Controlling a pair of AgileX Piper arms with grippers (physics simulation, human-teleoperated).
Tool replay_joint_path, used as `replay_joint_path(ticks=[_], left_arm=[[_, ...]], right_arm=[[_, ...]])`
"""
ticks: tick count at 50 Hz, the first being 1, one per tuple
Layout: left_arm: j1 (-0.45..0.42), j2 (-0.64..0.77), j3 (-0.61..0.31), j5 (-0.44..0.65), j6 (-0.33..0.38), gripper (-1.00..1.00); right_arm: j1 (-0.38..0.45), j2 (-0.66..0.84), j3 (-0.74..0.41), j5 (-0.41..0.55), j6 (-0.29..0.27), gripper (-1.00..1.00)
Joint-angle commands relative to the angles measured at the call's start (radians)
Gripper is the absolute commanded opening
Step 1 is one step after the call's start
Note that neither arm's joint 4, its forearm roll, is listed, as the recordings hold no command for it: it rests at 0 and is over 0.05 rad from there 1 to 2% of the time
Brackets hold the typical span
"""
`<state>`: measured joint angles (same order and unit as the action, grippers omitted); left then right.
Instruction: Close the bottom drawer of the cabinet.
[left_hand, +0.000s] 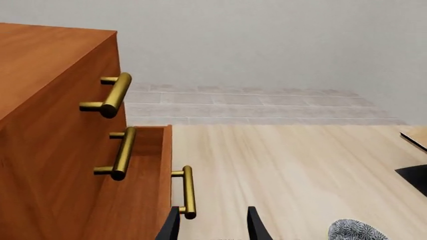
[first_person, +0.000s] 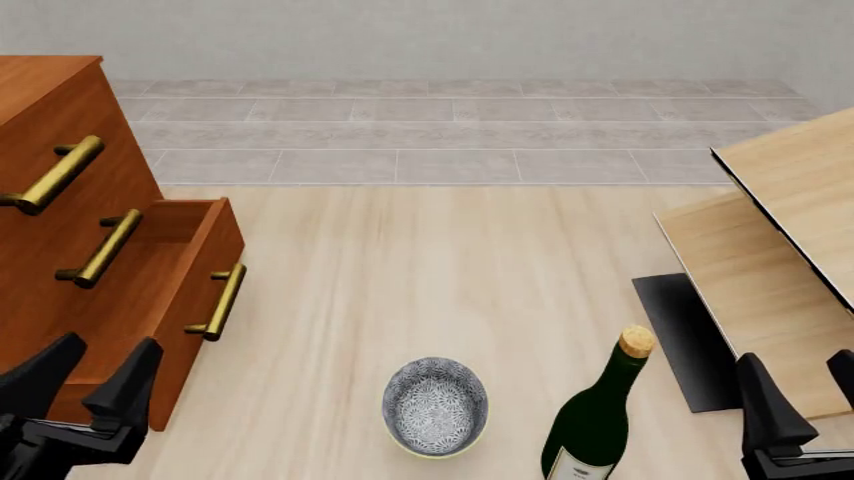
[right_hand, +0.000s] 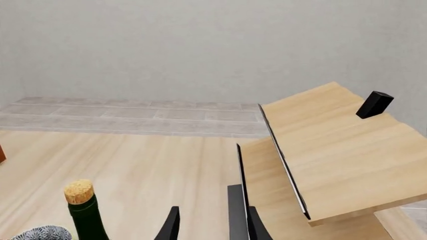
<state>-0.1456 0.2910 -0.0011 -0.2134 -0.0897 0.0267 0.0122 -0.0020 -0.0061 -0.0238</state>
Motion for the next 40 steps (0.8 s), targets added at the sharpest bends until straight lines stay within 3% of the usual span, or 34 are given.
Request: replay_joint_path(ticks=[1,16,33,40], left_arm=[[-0.095,0.269,0.001,-0.212,-0.03,1.0],[-0.229,0.68,0.001,-0.556,-0.017,1.0],[-0.287,1.132,-0.02,-0.897,-0.066,1.0],[-0.281,1.252,-0.061,-0.939,-0.113,1.0]], right_arm=[[0.001,-0.001,-0.001,0.004,-0.01,1.0],[0.004,0.017,0.001,-0.012,-0.016,1.0],[0.004,0.033,0.0,-0.023,-0.016,1.0],[0.001,0.03,0.001,-0.02,-0.017,1.0]])
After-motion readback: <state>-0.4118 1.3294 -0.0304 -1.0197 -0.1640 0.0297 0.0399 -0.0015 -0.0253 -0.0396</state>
